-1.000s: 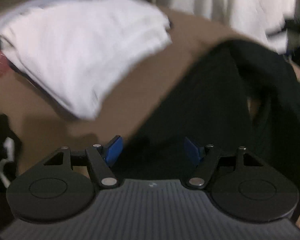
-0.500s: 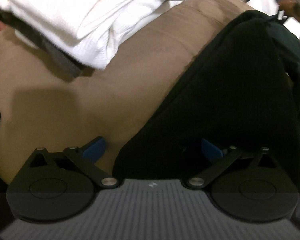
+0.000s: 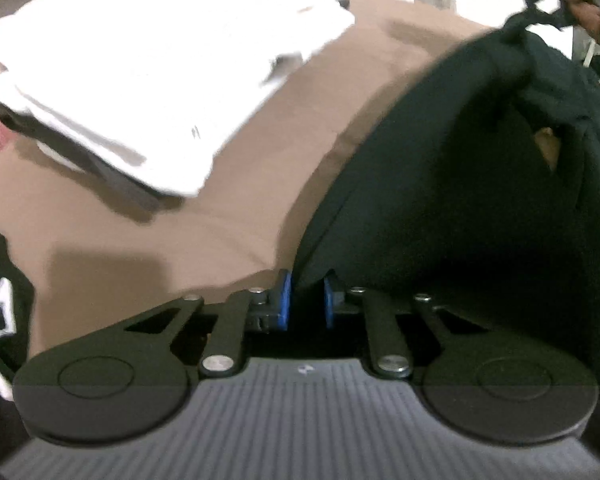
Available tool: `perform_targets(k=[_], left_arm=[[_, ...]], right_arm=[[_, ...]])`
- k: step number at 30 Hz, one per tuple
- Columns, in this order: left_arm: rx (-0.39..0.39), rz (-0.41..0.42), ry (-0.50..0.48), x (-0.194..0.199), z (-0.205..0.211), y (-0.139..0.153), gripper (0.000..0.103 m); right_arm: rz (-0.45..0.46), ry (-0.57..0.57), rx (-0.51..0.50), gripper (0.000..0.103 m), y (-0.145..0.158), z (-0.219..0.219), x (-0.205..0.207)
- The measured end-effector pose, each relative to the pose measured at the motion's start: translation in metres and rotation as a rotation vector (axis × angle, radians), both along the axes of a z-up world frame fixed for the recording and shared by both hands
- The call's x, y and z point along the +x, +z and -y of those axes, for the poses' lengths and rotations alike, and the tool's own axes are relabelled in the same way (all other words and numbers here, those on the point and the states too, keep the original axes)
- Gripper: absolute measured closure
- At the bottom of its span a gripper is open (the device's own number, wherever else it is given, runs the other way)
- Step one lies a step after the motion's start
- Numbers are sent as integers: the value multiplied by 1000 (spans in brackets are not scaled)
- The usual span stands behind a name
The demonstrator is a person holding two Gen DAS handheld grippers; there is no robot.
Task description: Fold clothes
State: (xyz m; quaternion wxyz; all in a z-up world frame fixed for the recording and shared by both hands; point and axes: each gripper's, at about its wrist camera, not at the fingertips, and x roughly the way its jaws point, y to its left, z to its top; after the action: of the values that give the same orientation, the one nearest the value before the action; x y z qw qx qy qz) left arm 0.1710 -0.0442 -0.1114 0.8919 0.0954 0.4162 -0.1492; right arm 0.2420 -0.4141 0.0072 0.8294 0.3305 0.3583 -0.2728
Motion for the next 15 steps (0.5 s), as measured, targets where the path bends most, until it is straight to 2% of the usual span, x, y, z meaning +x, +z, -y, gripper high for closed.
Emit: perform_targets(k=[2, 4, 8, 10, 15], left_arm=[[29, 95, -11, -16, 3, 18, 93], [24, 126, -79, -43, 3, 34, 94], [14, 186, -216, -97, 2, 66, 95], [8, 217, -285, -124, 1, 83, 95], [1, 274, -448, -187, 1, 117, 95]], right_arm=[[92, -1, 11, 98, 20, 1, -44], [173, 8, 3, 98, 36, -6, -86], [299, -29, 62, 98, 49, -21, -176], [261, -24, 40, 98, 33, -26, -215], [85, 2, 1, 98, -52, -41, -269]])
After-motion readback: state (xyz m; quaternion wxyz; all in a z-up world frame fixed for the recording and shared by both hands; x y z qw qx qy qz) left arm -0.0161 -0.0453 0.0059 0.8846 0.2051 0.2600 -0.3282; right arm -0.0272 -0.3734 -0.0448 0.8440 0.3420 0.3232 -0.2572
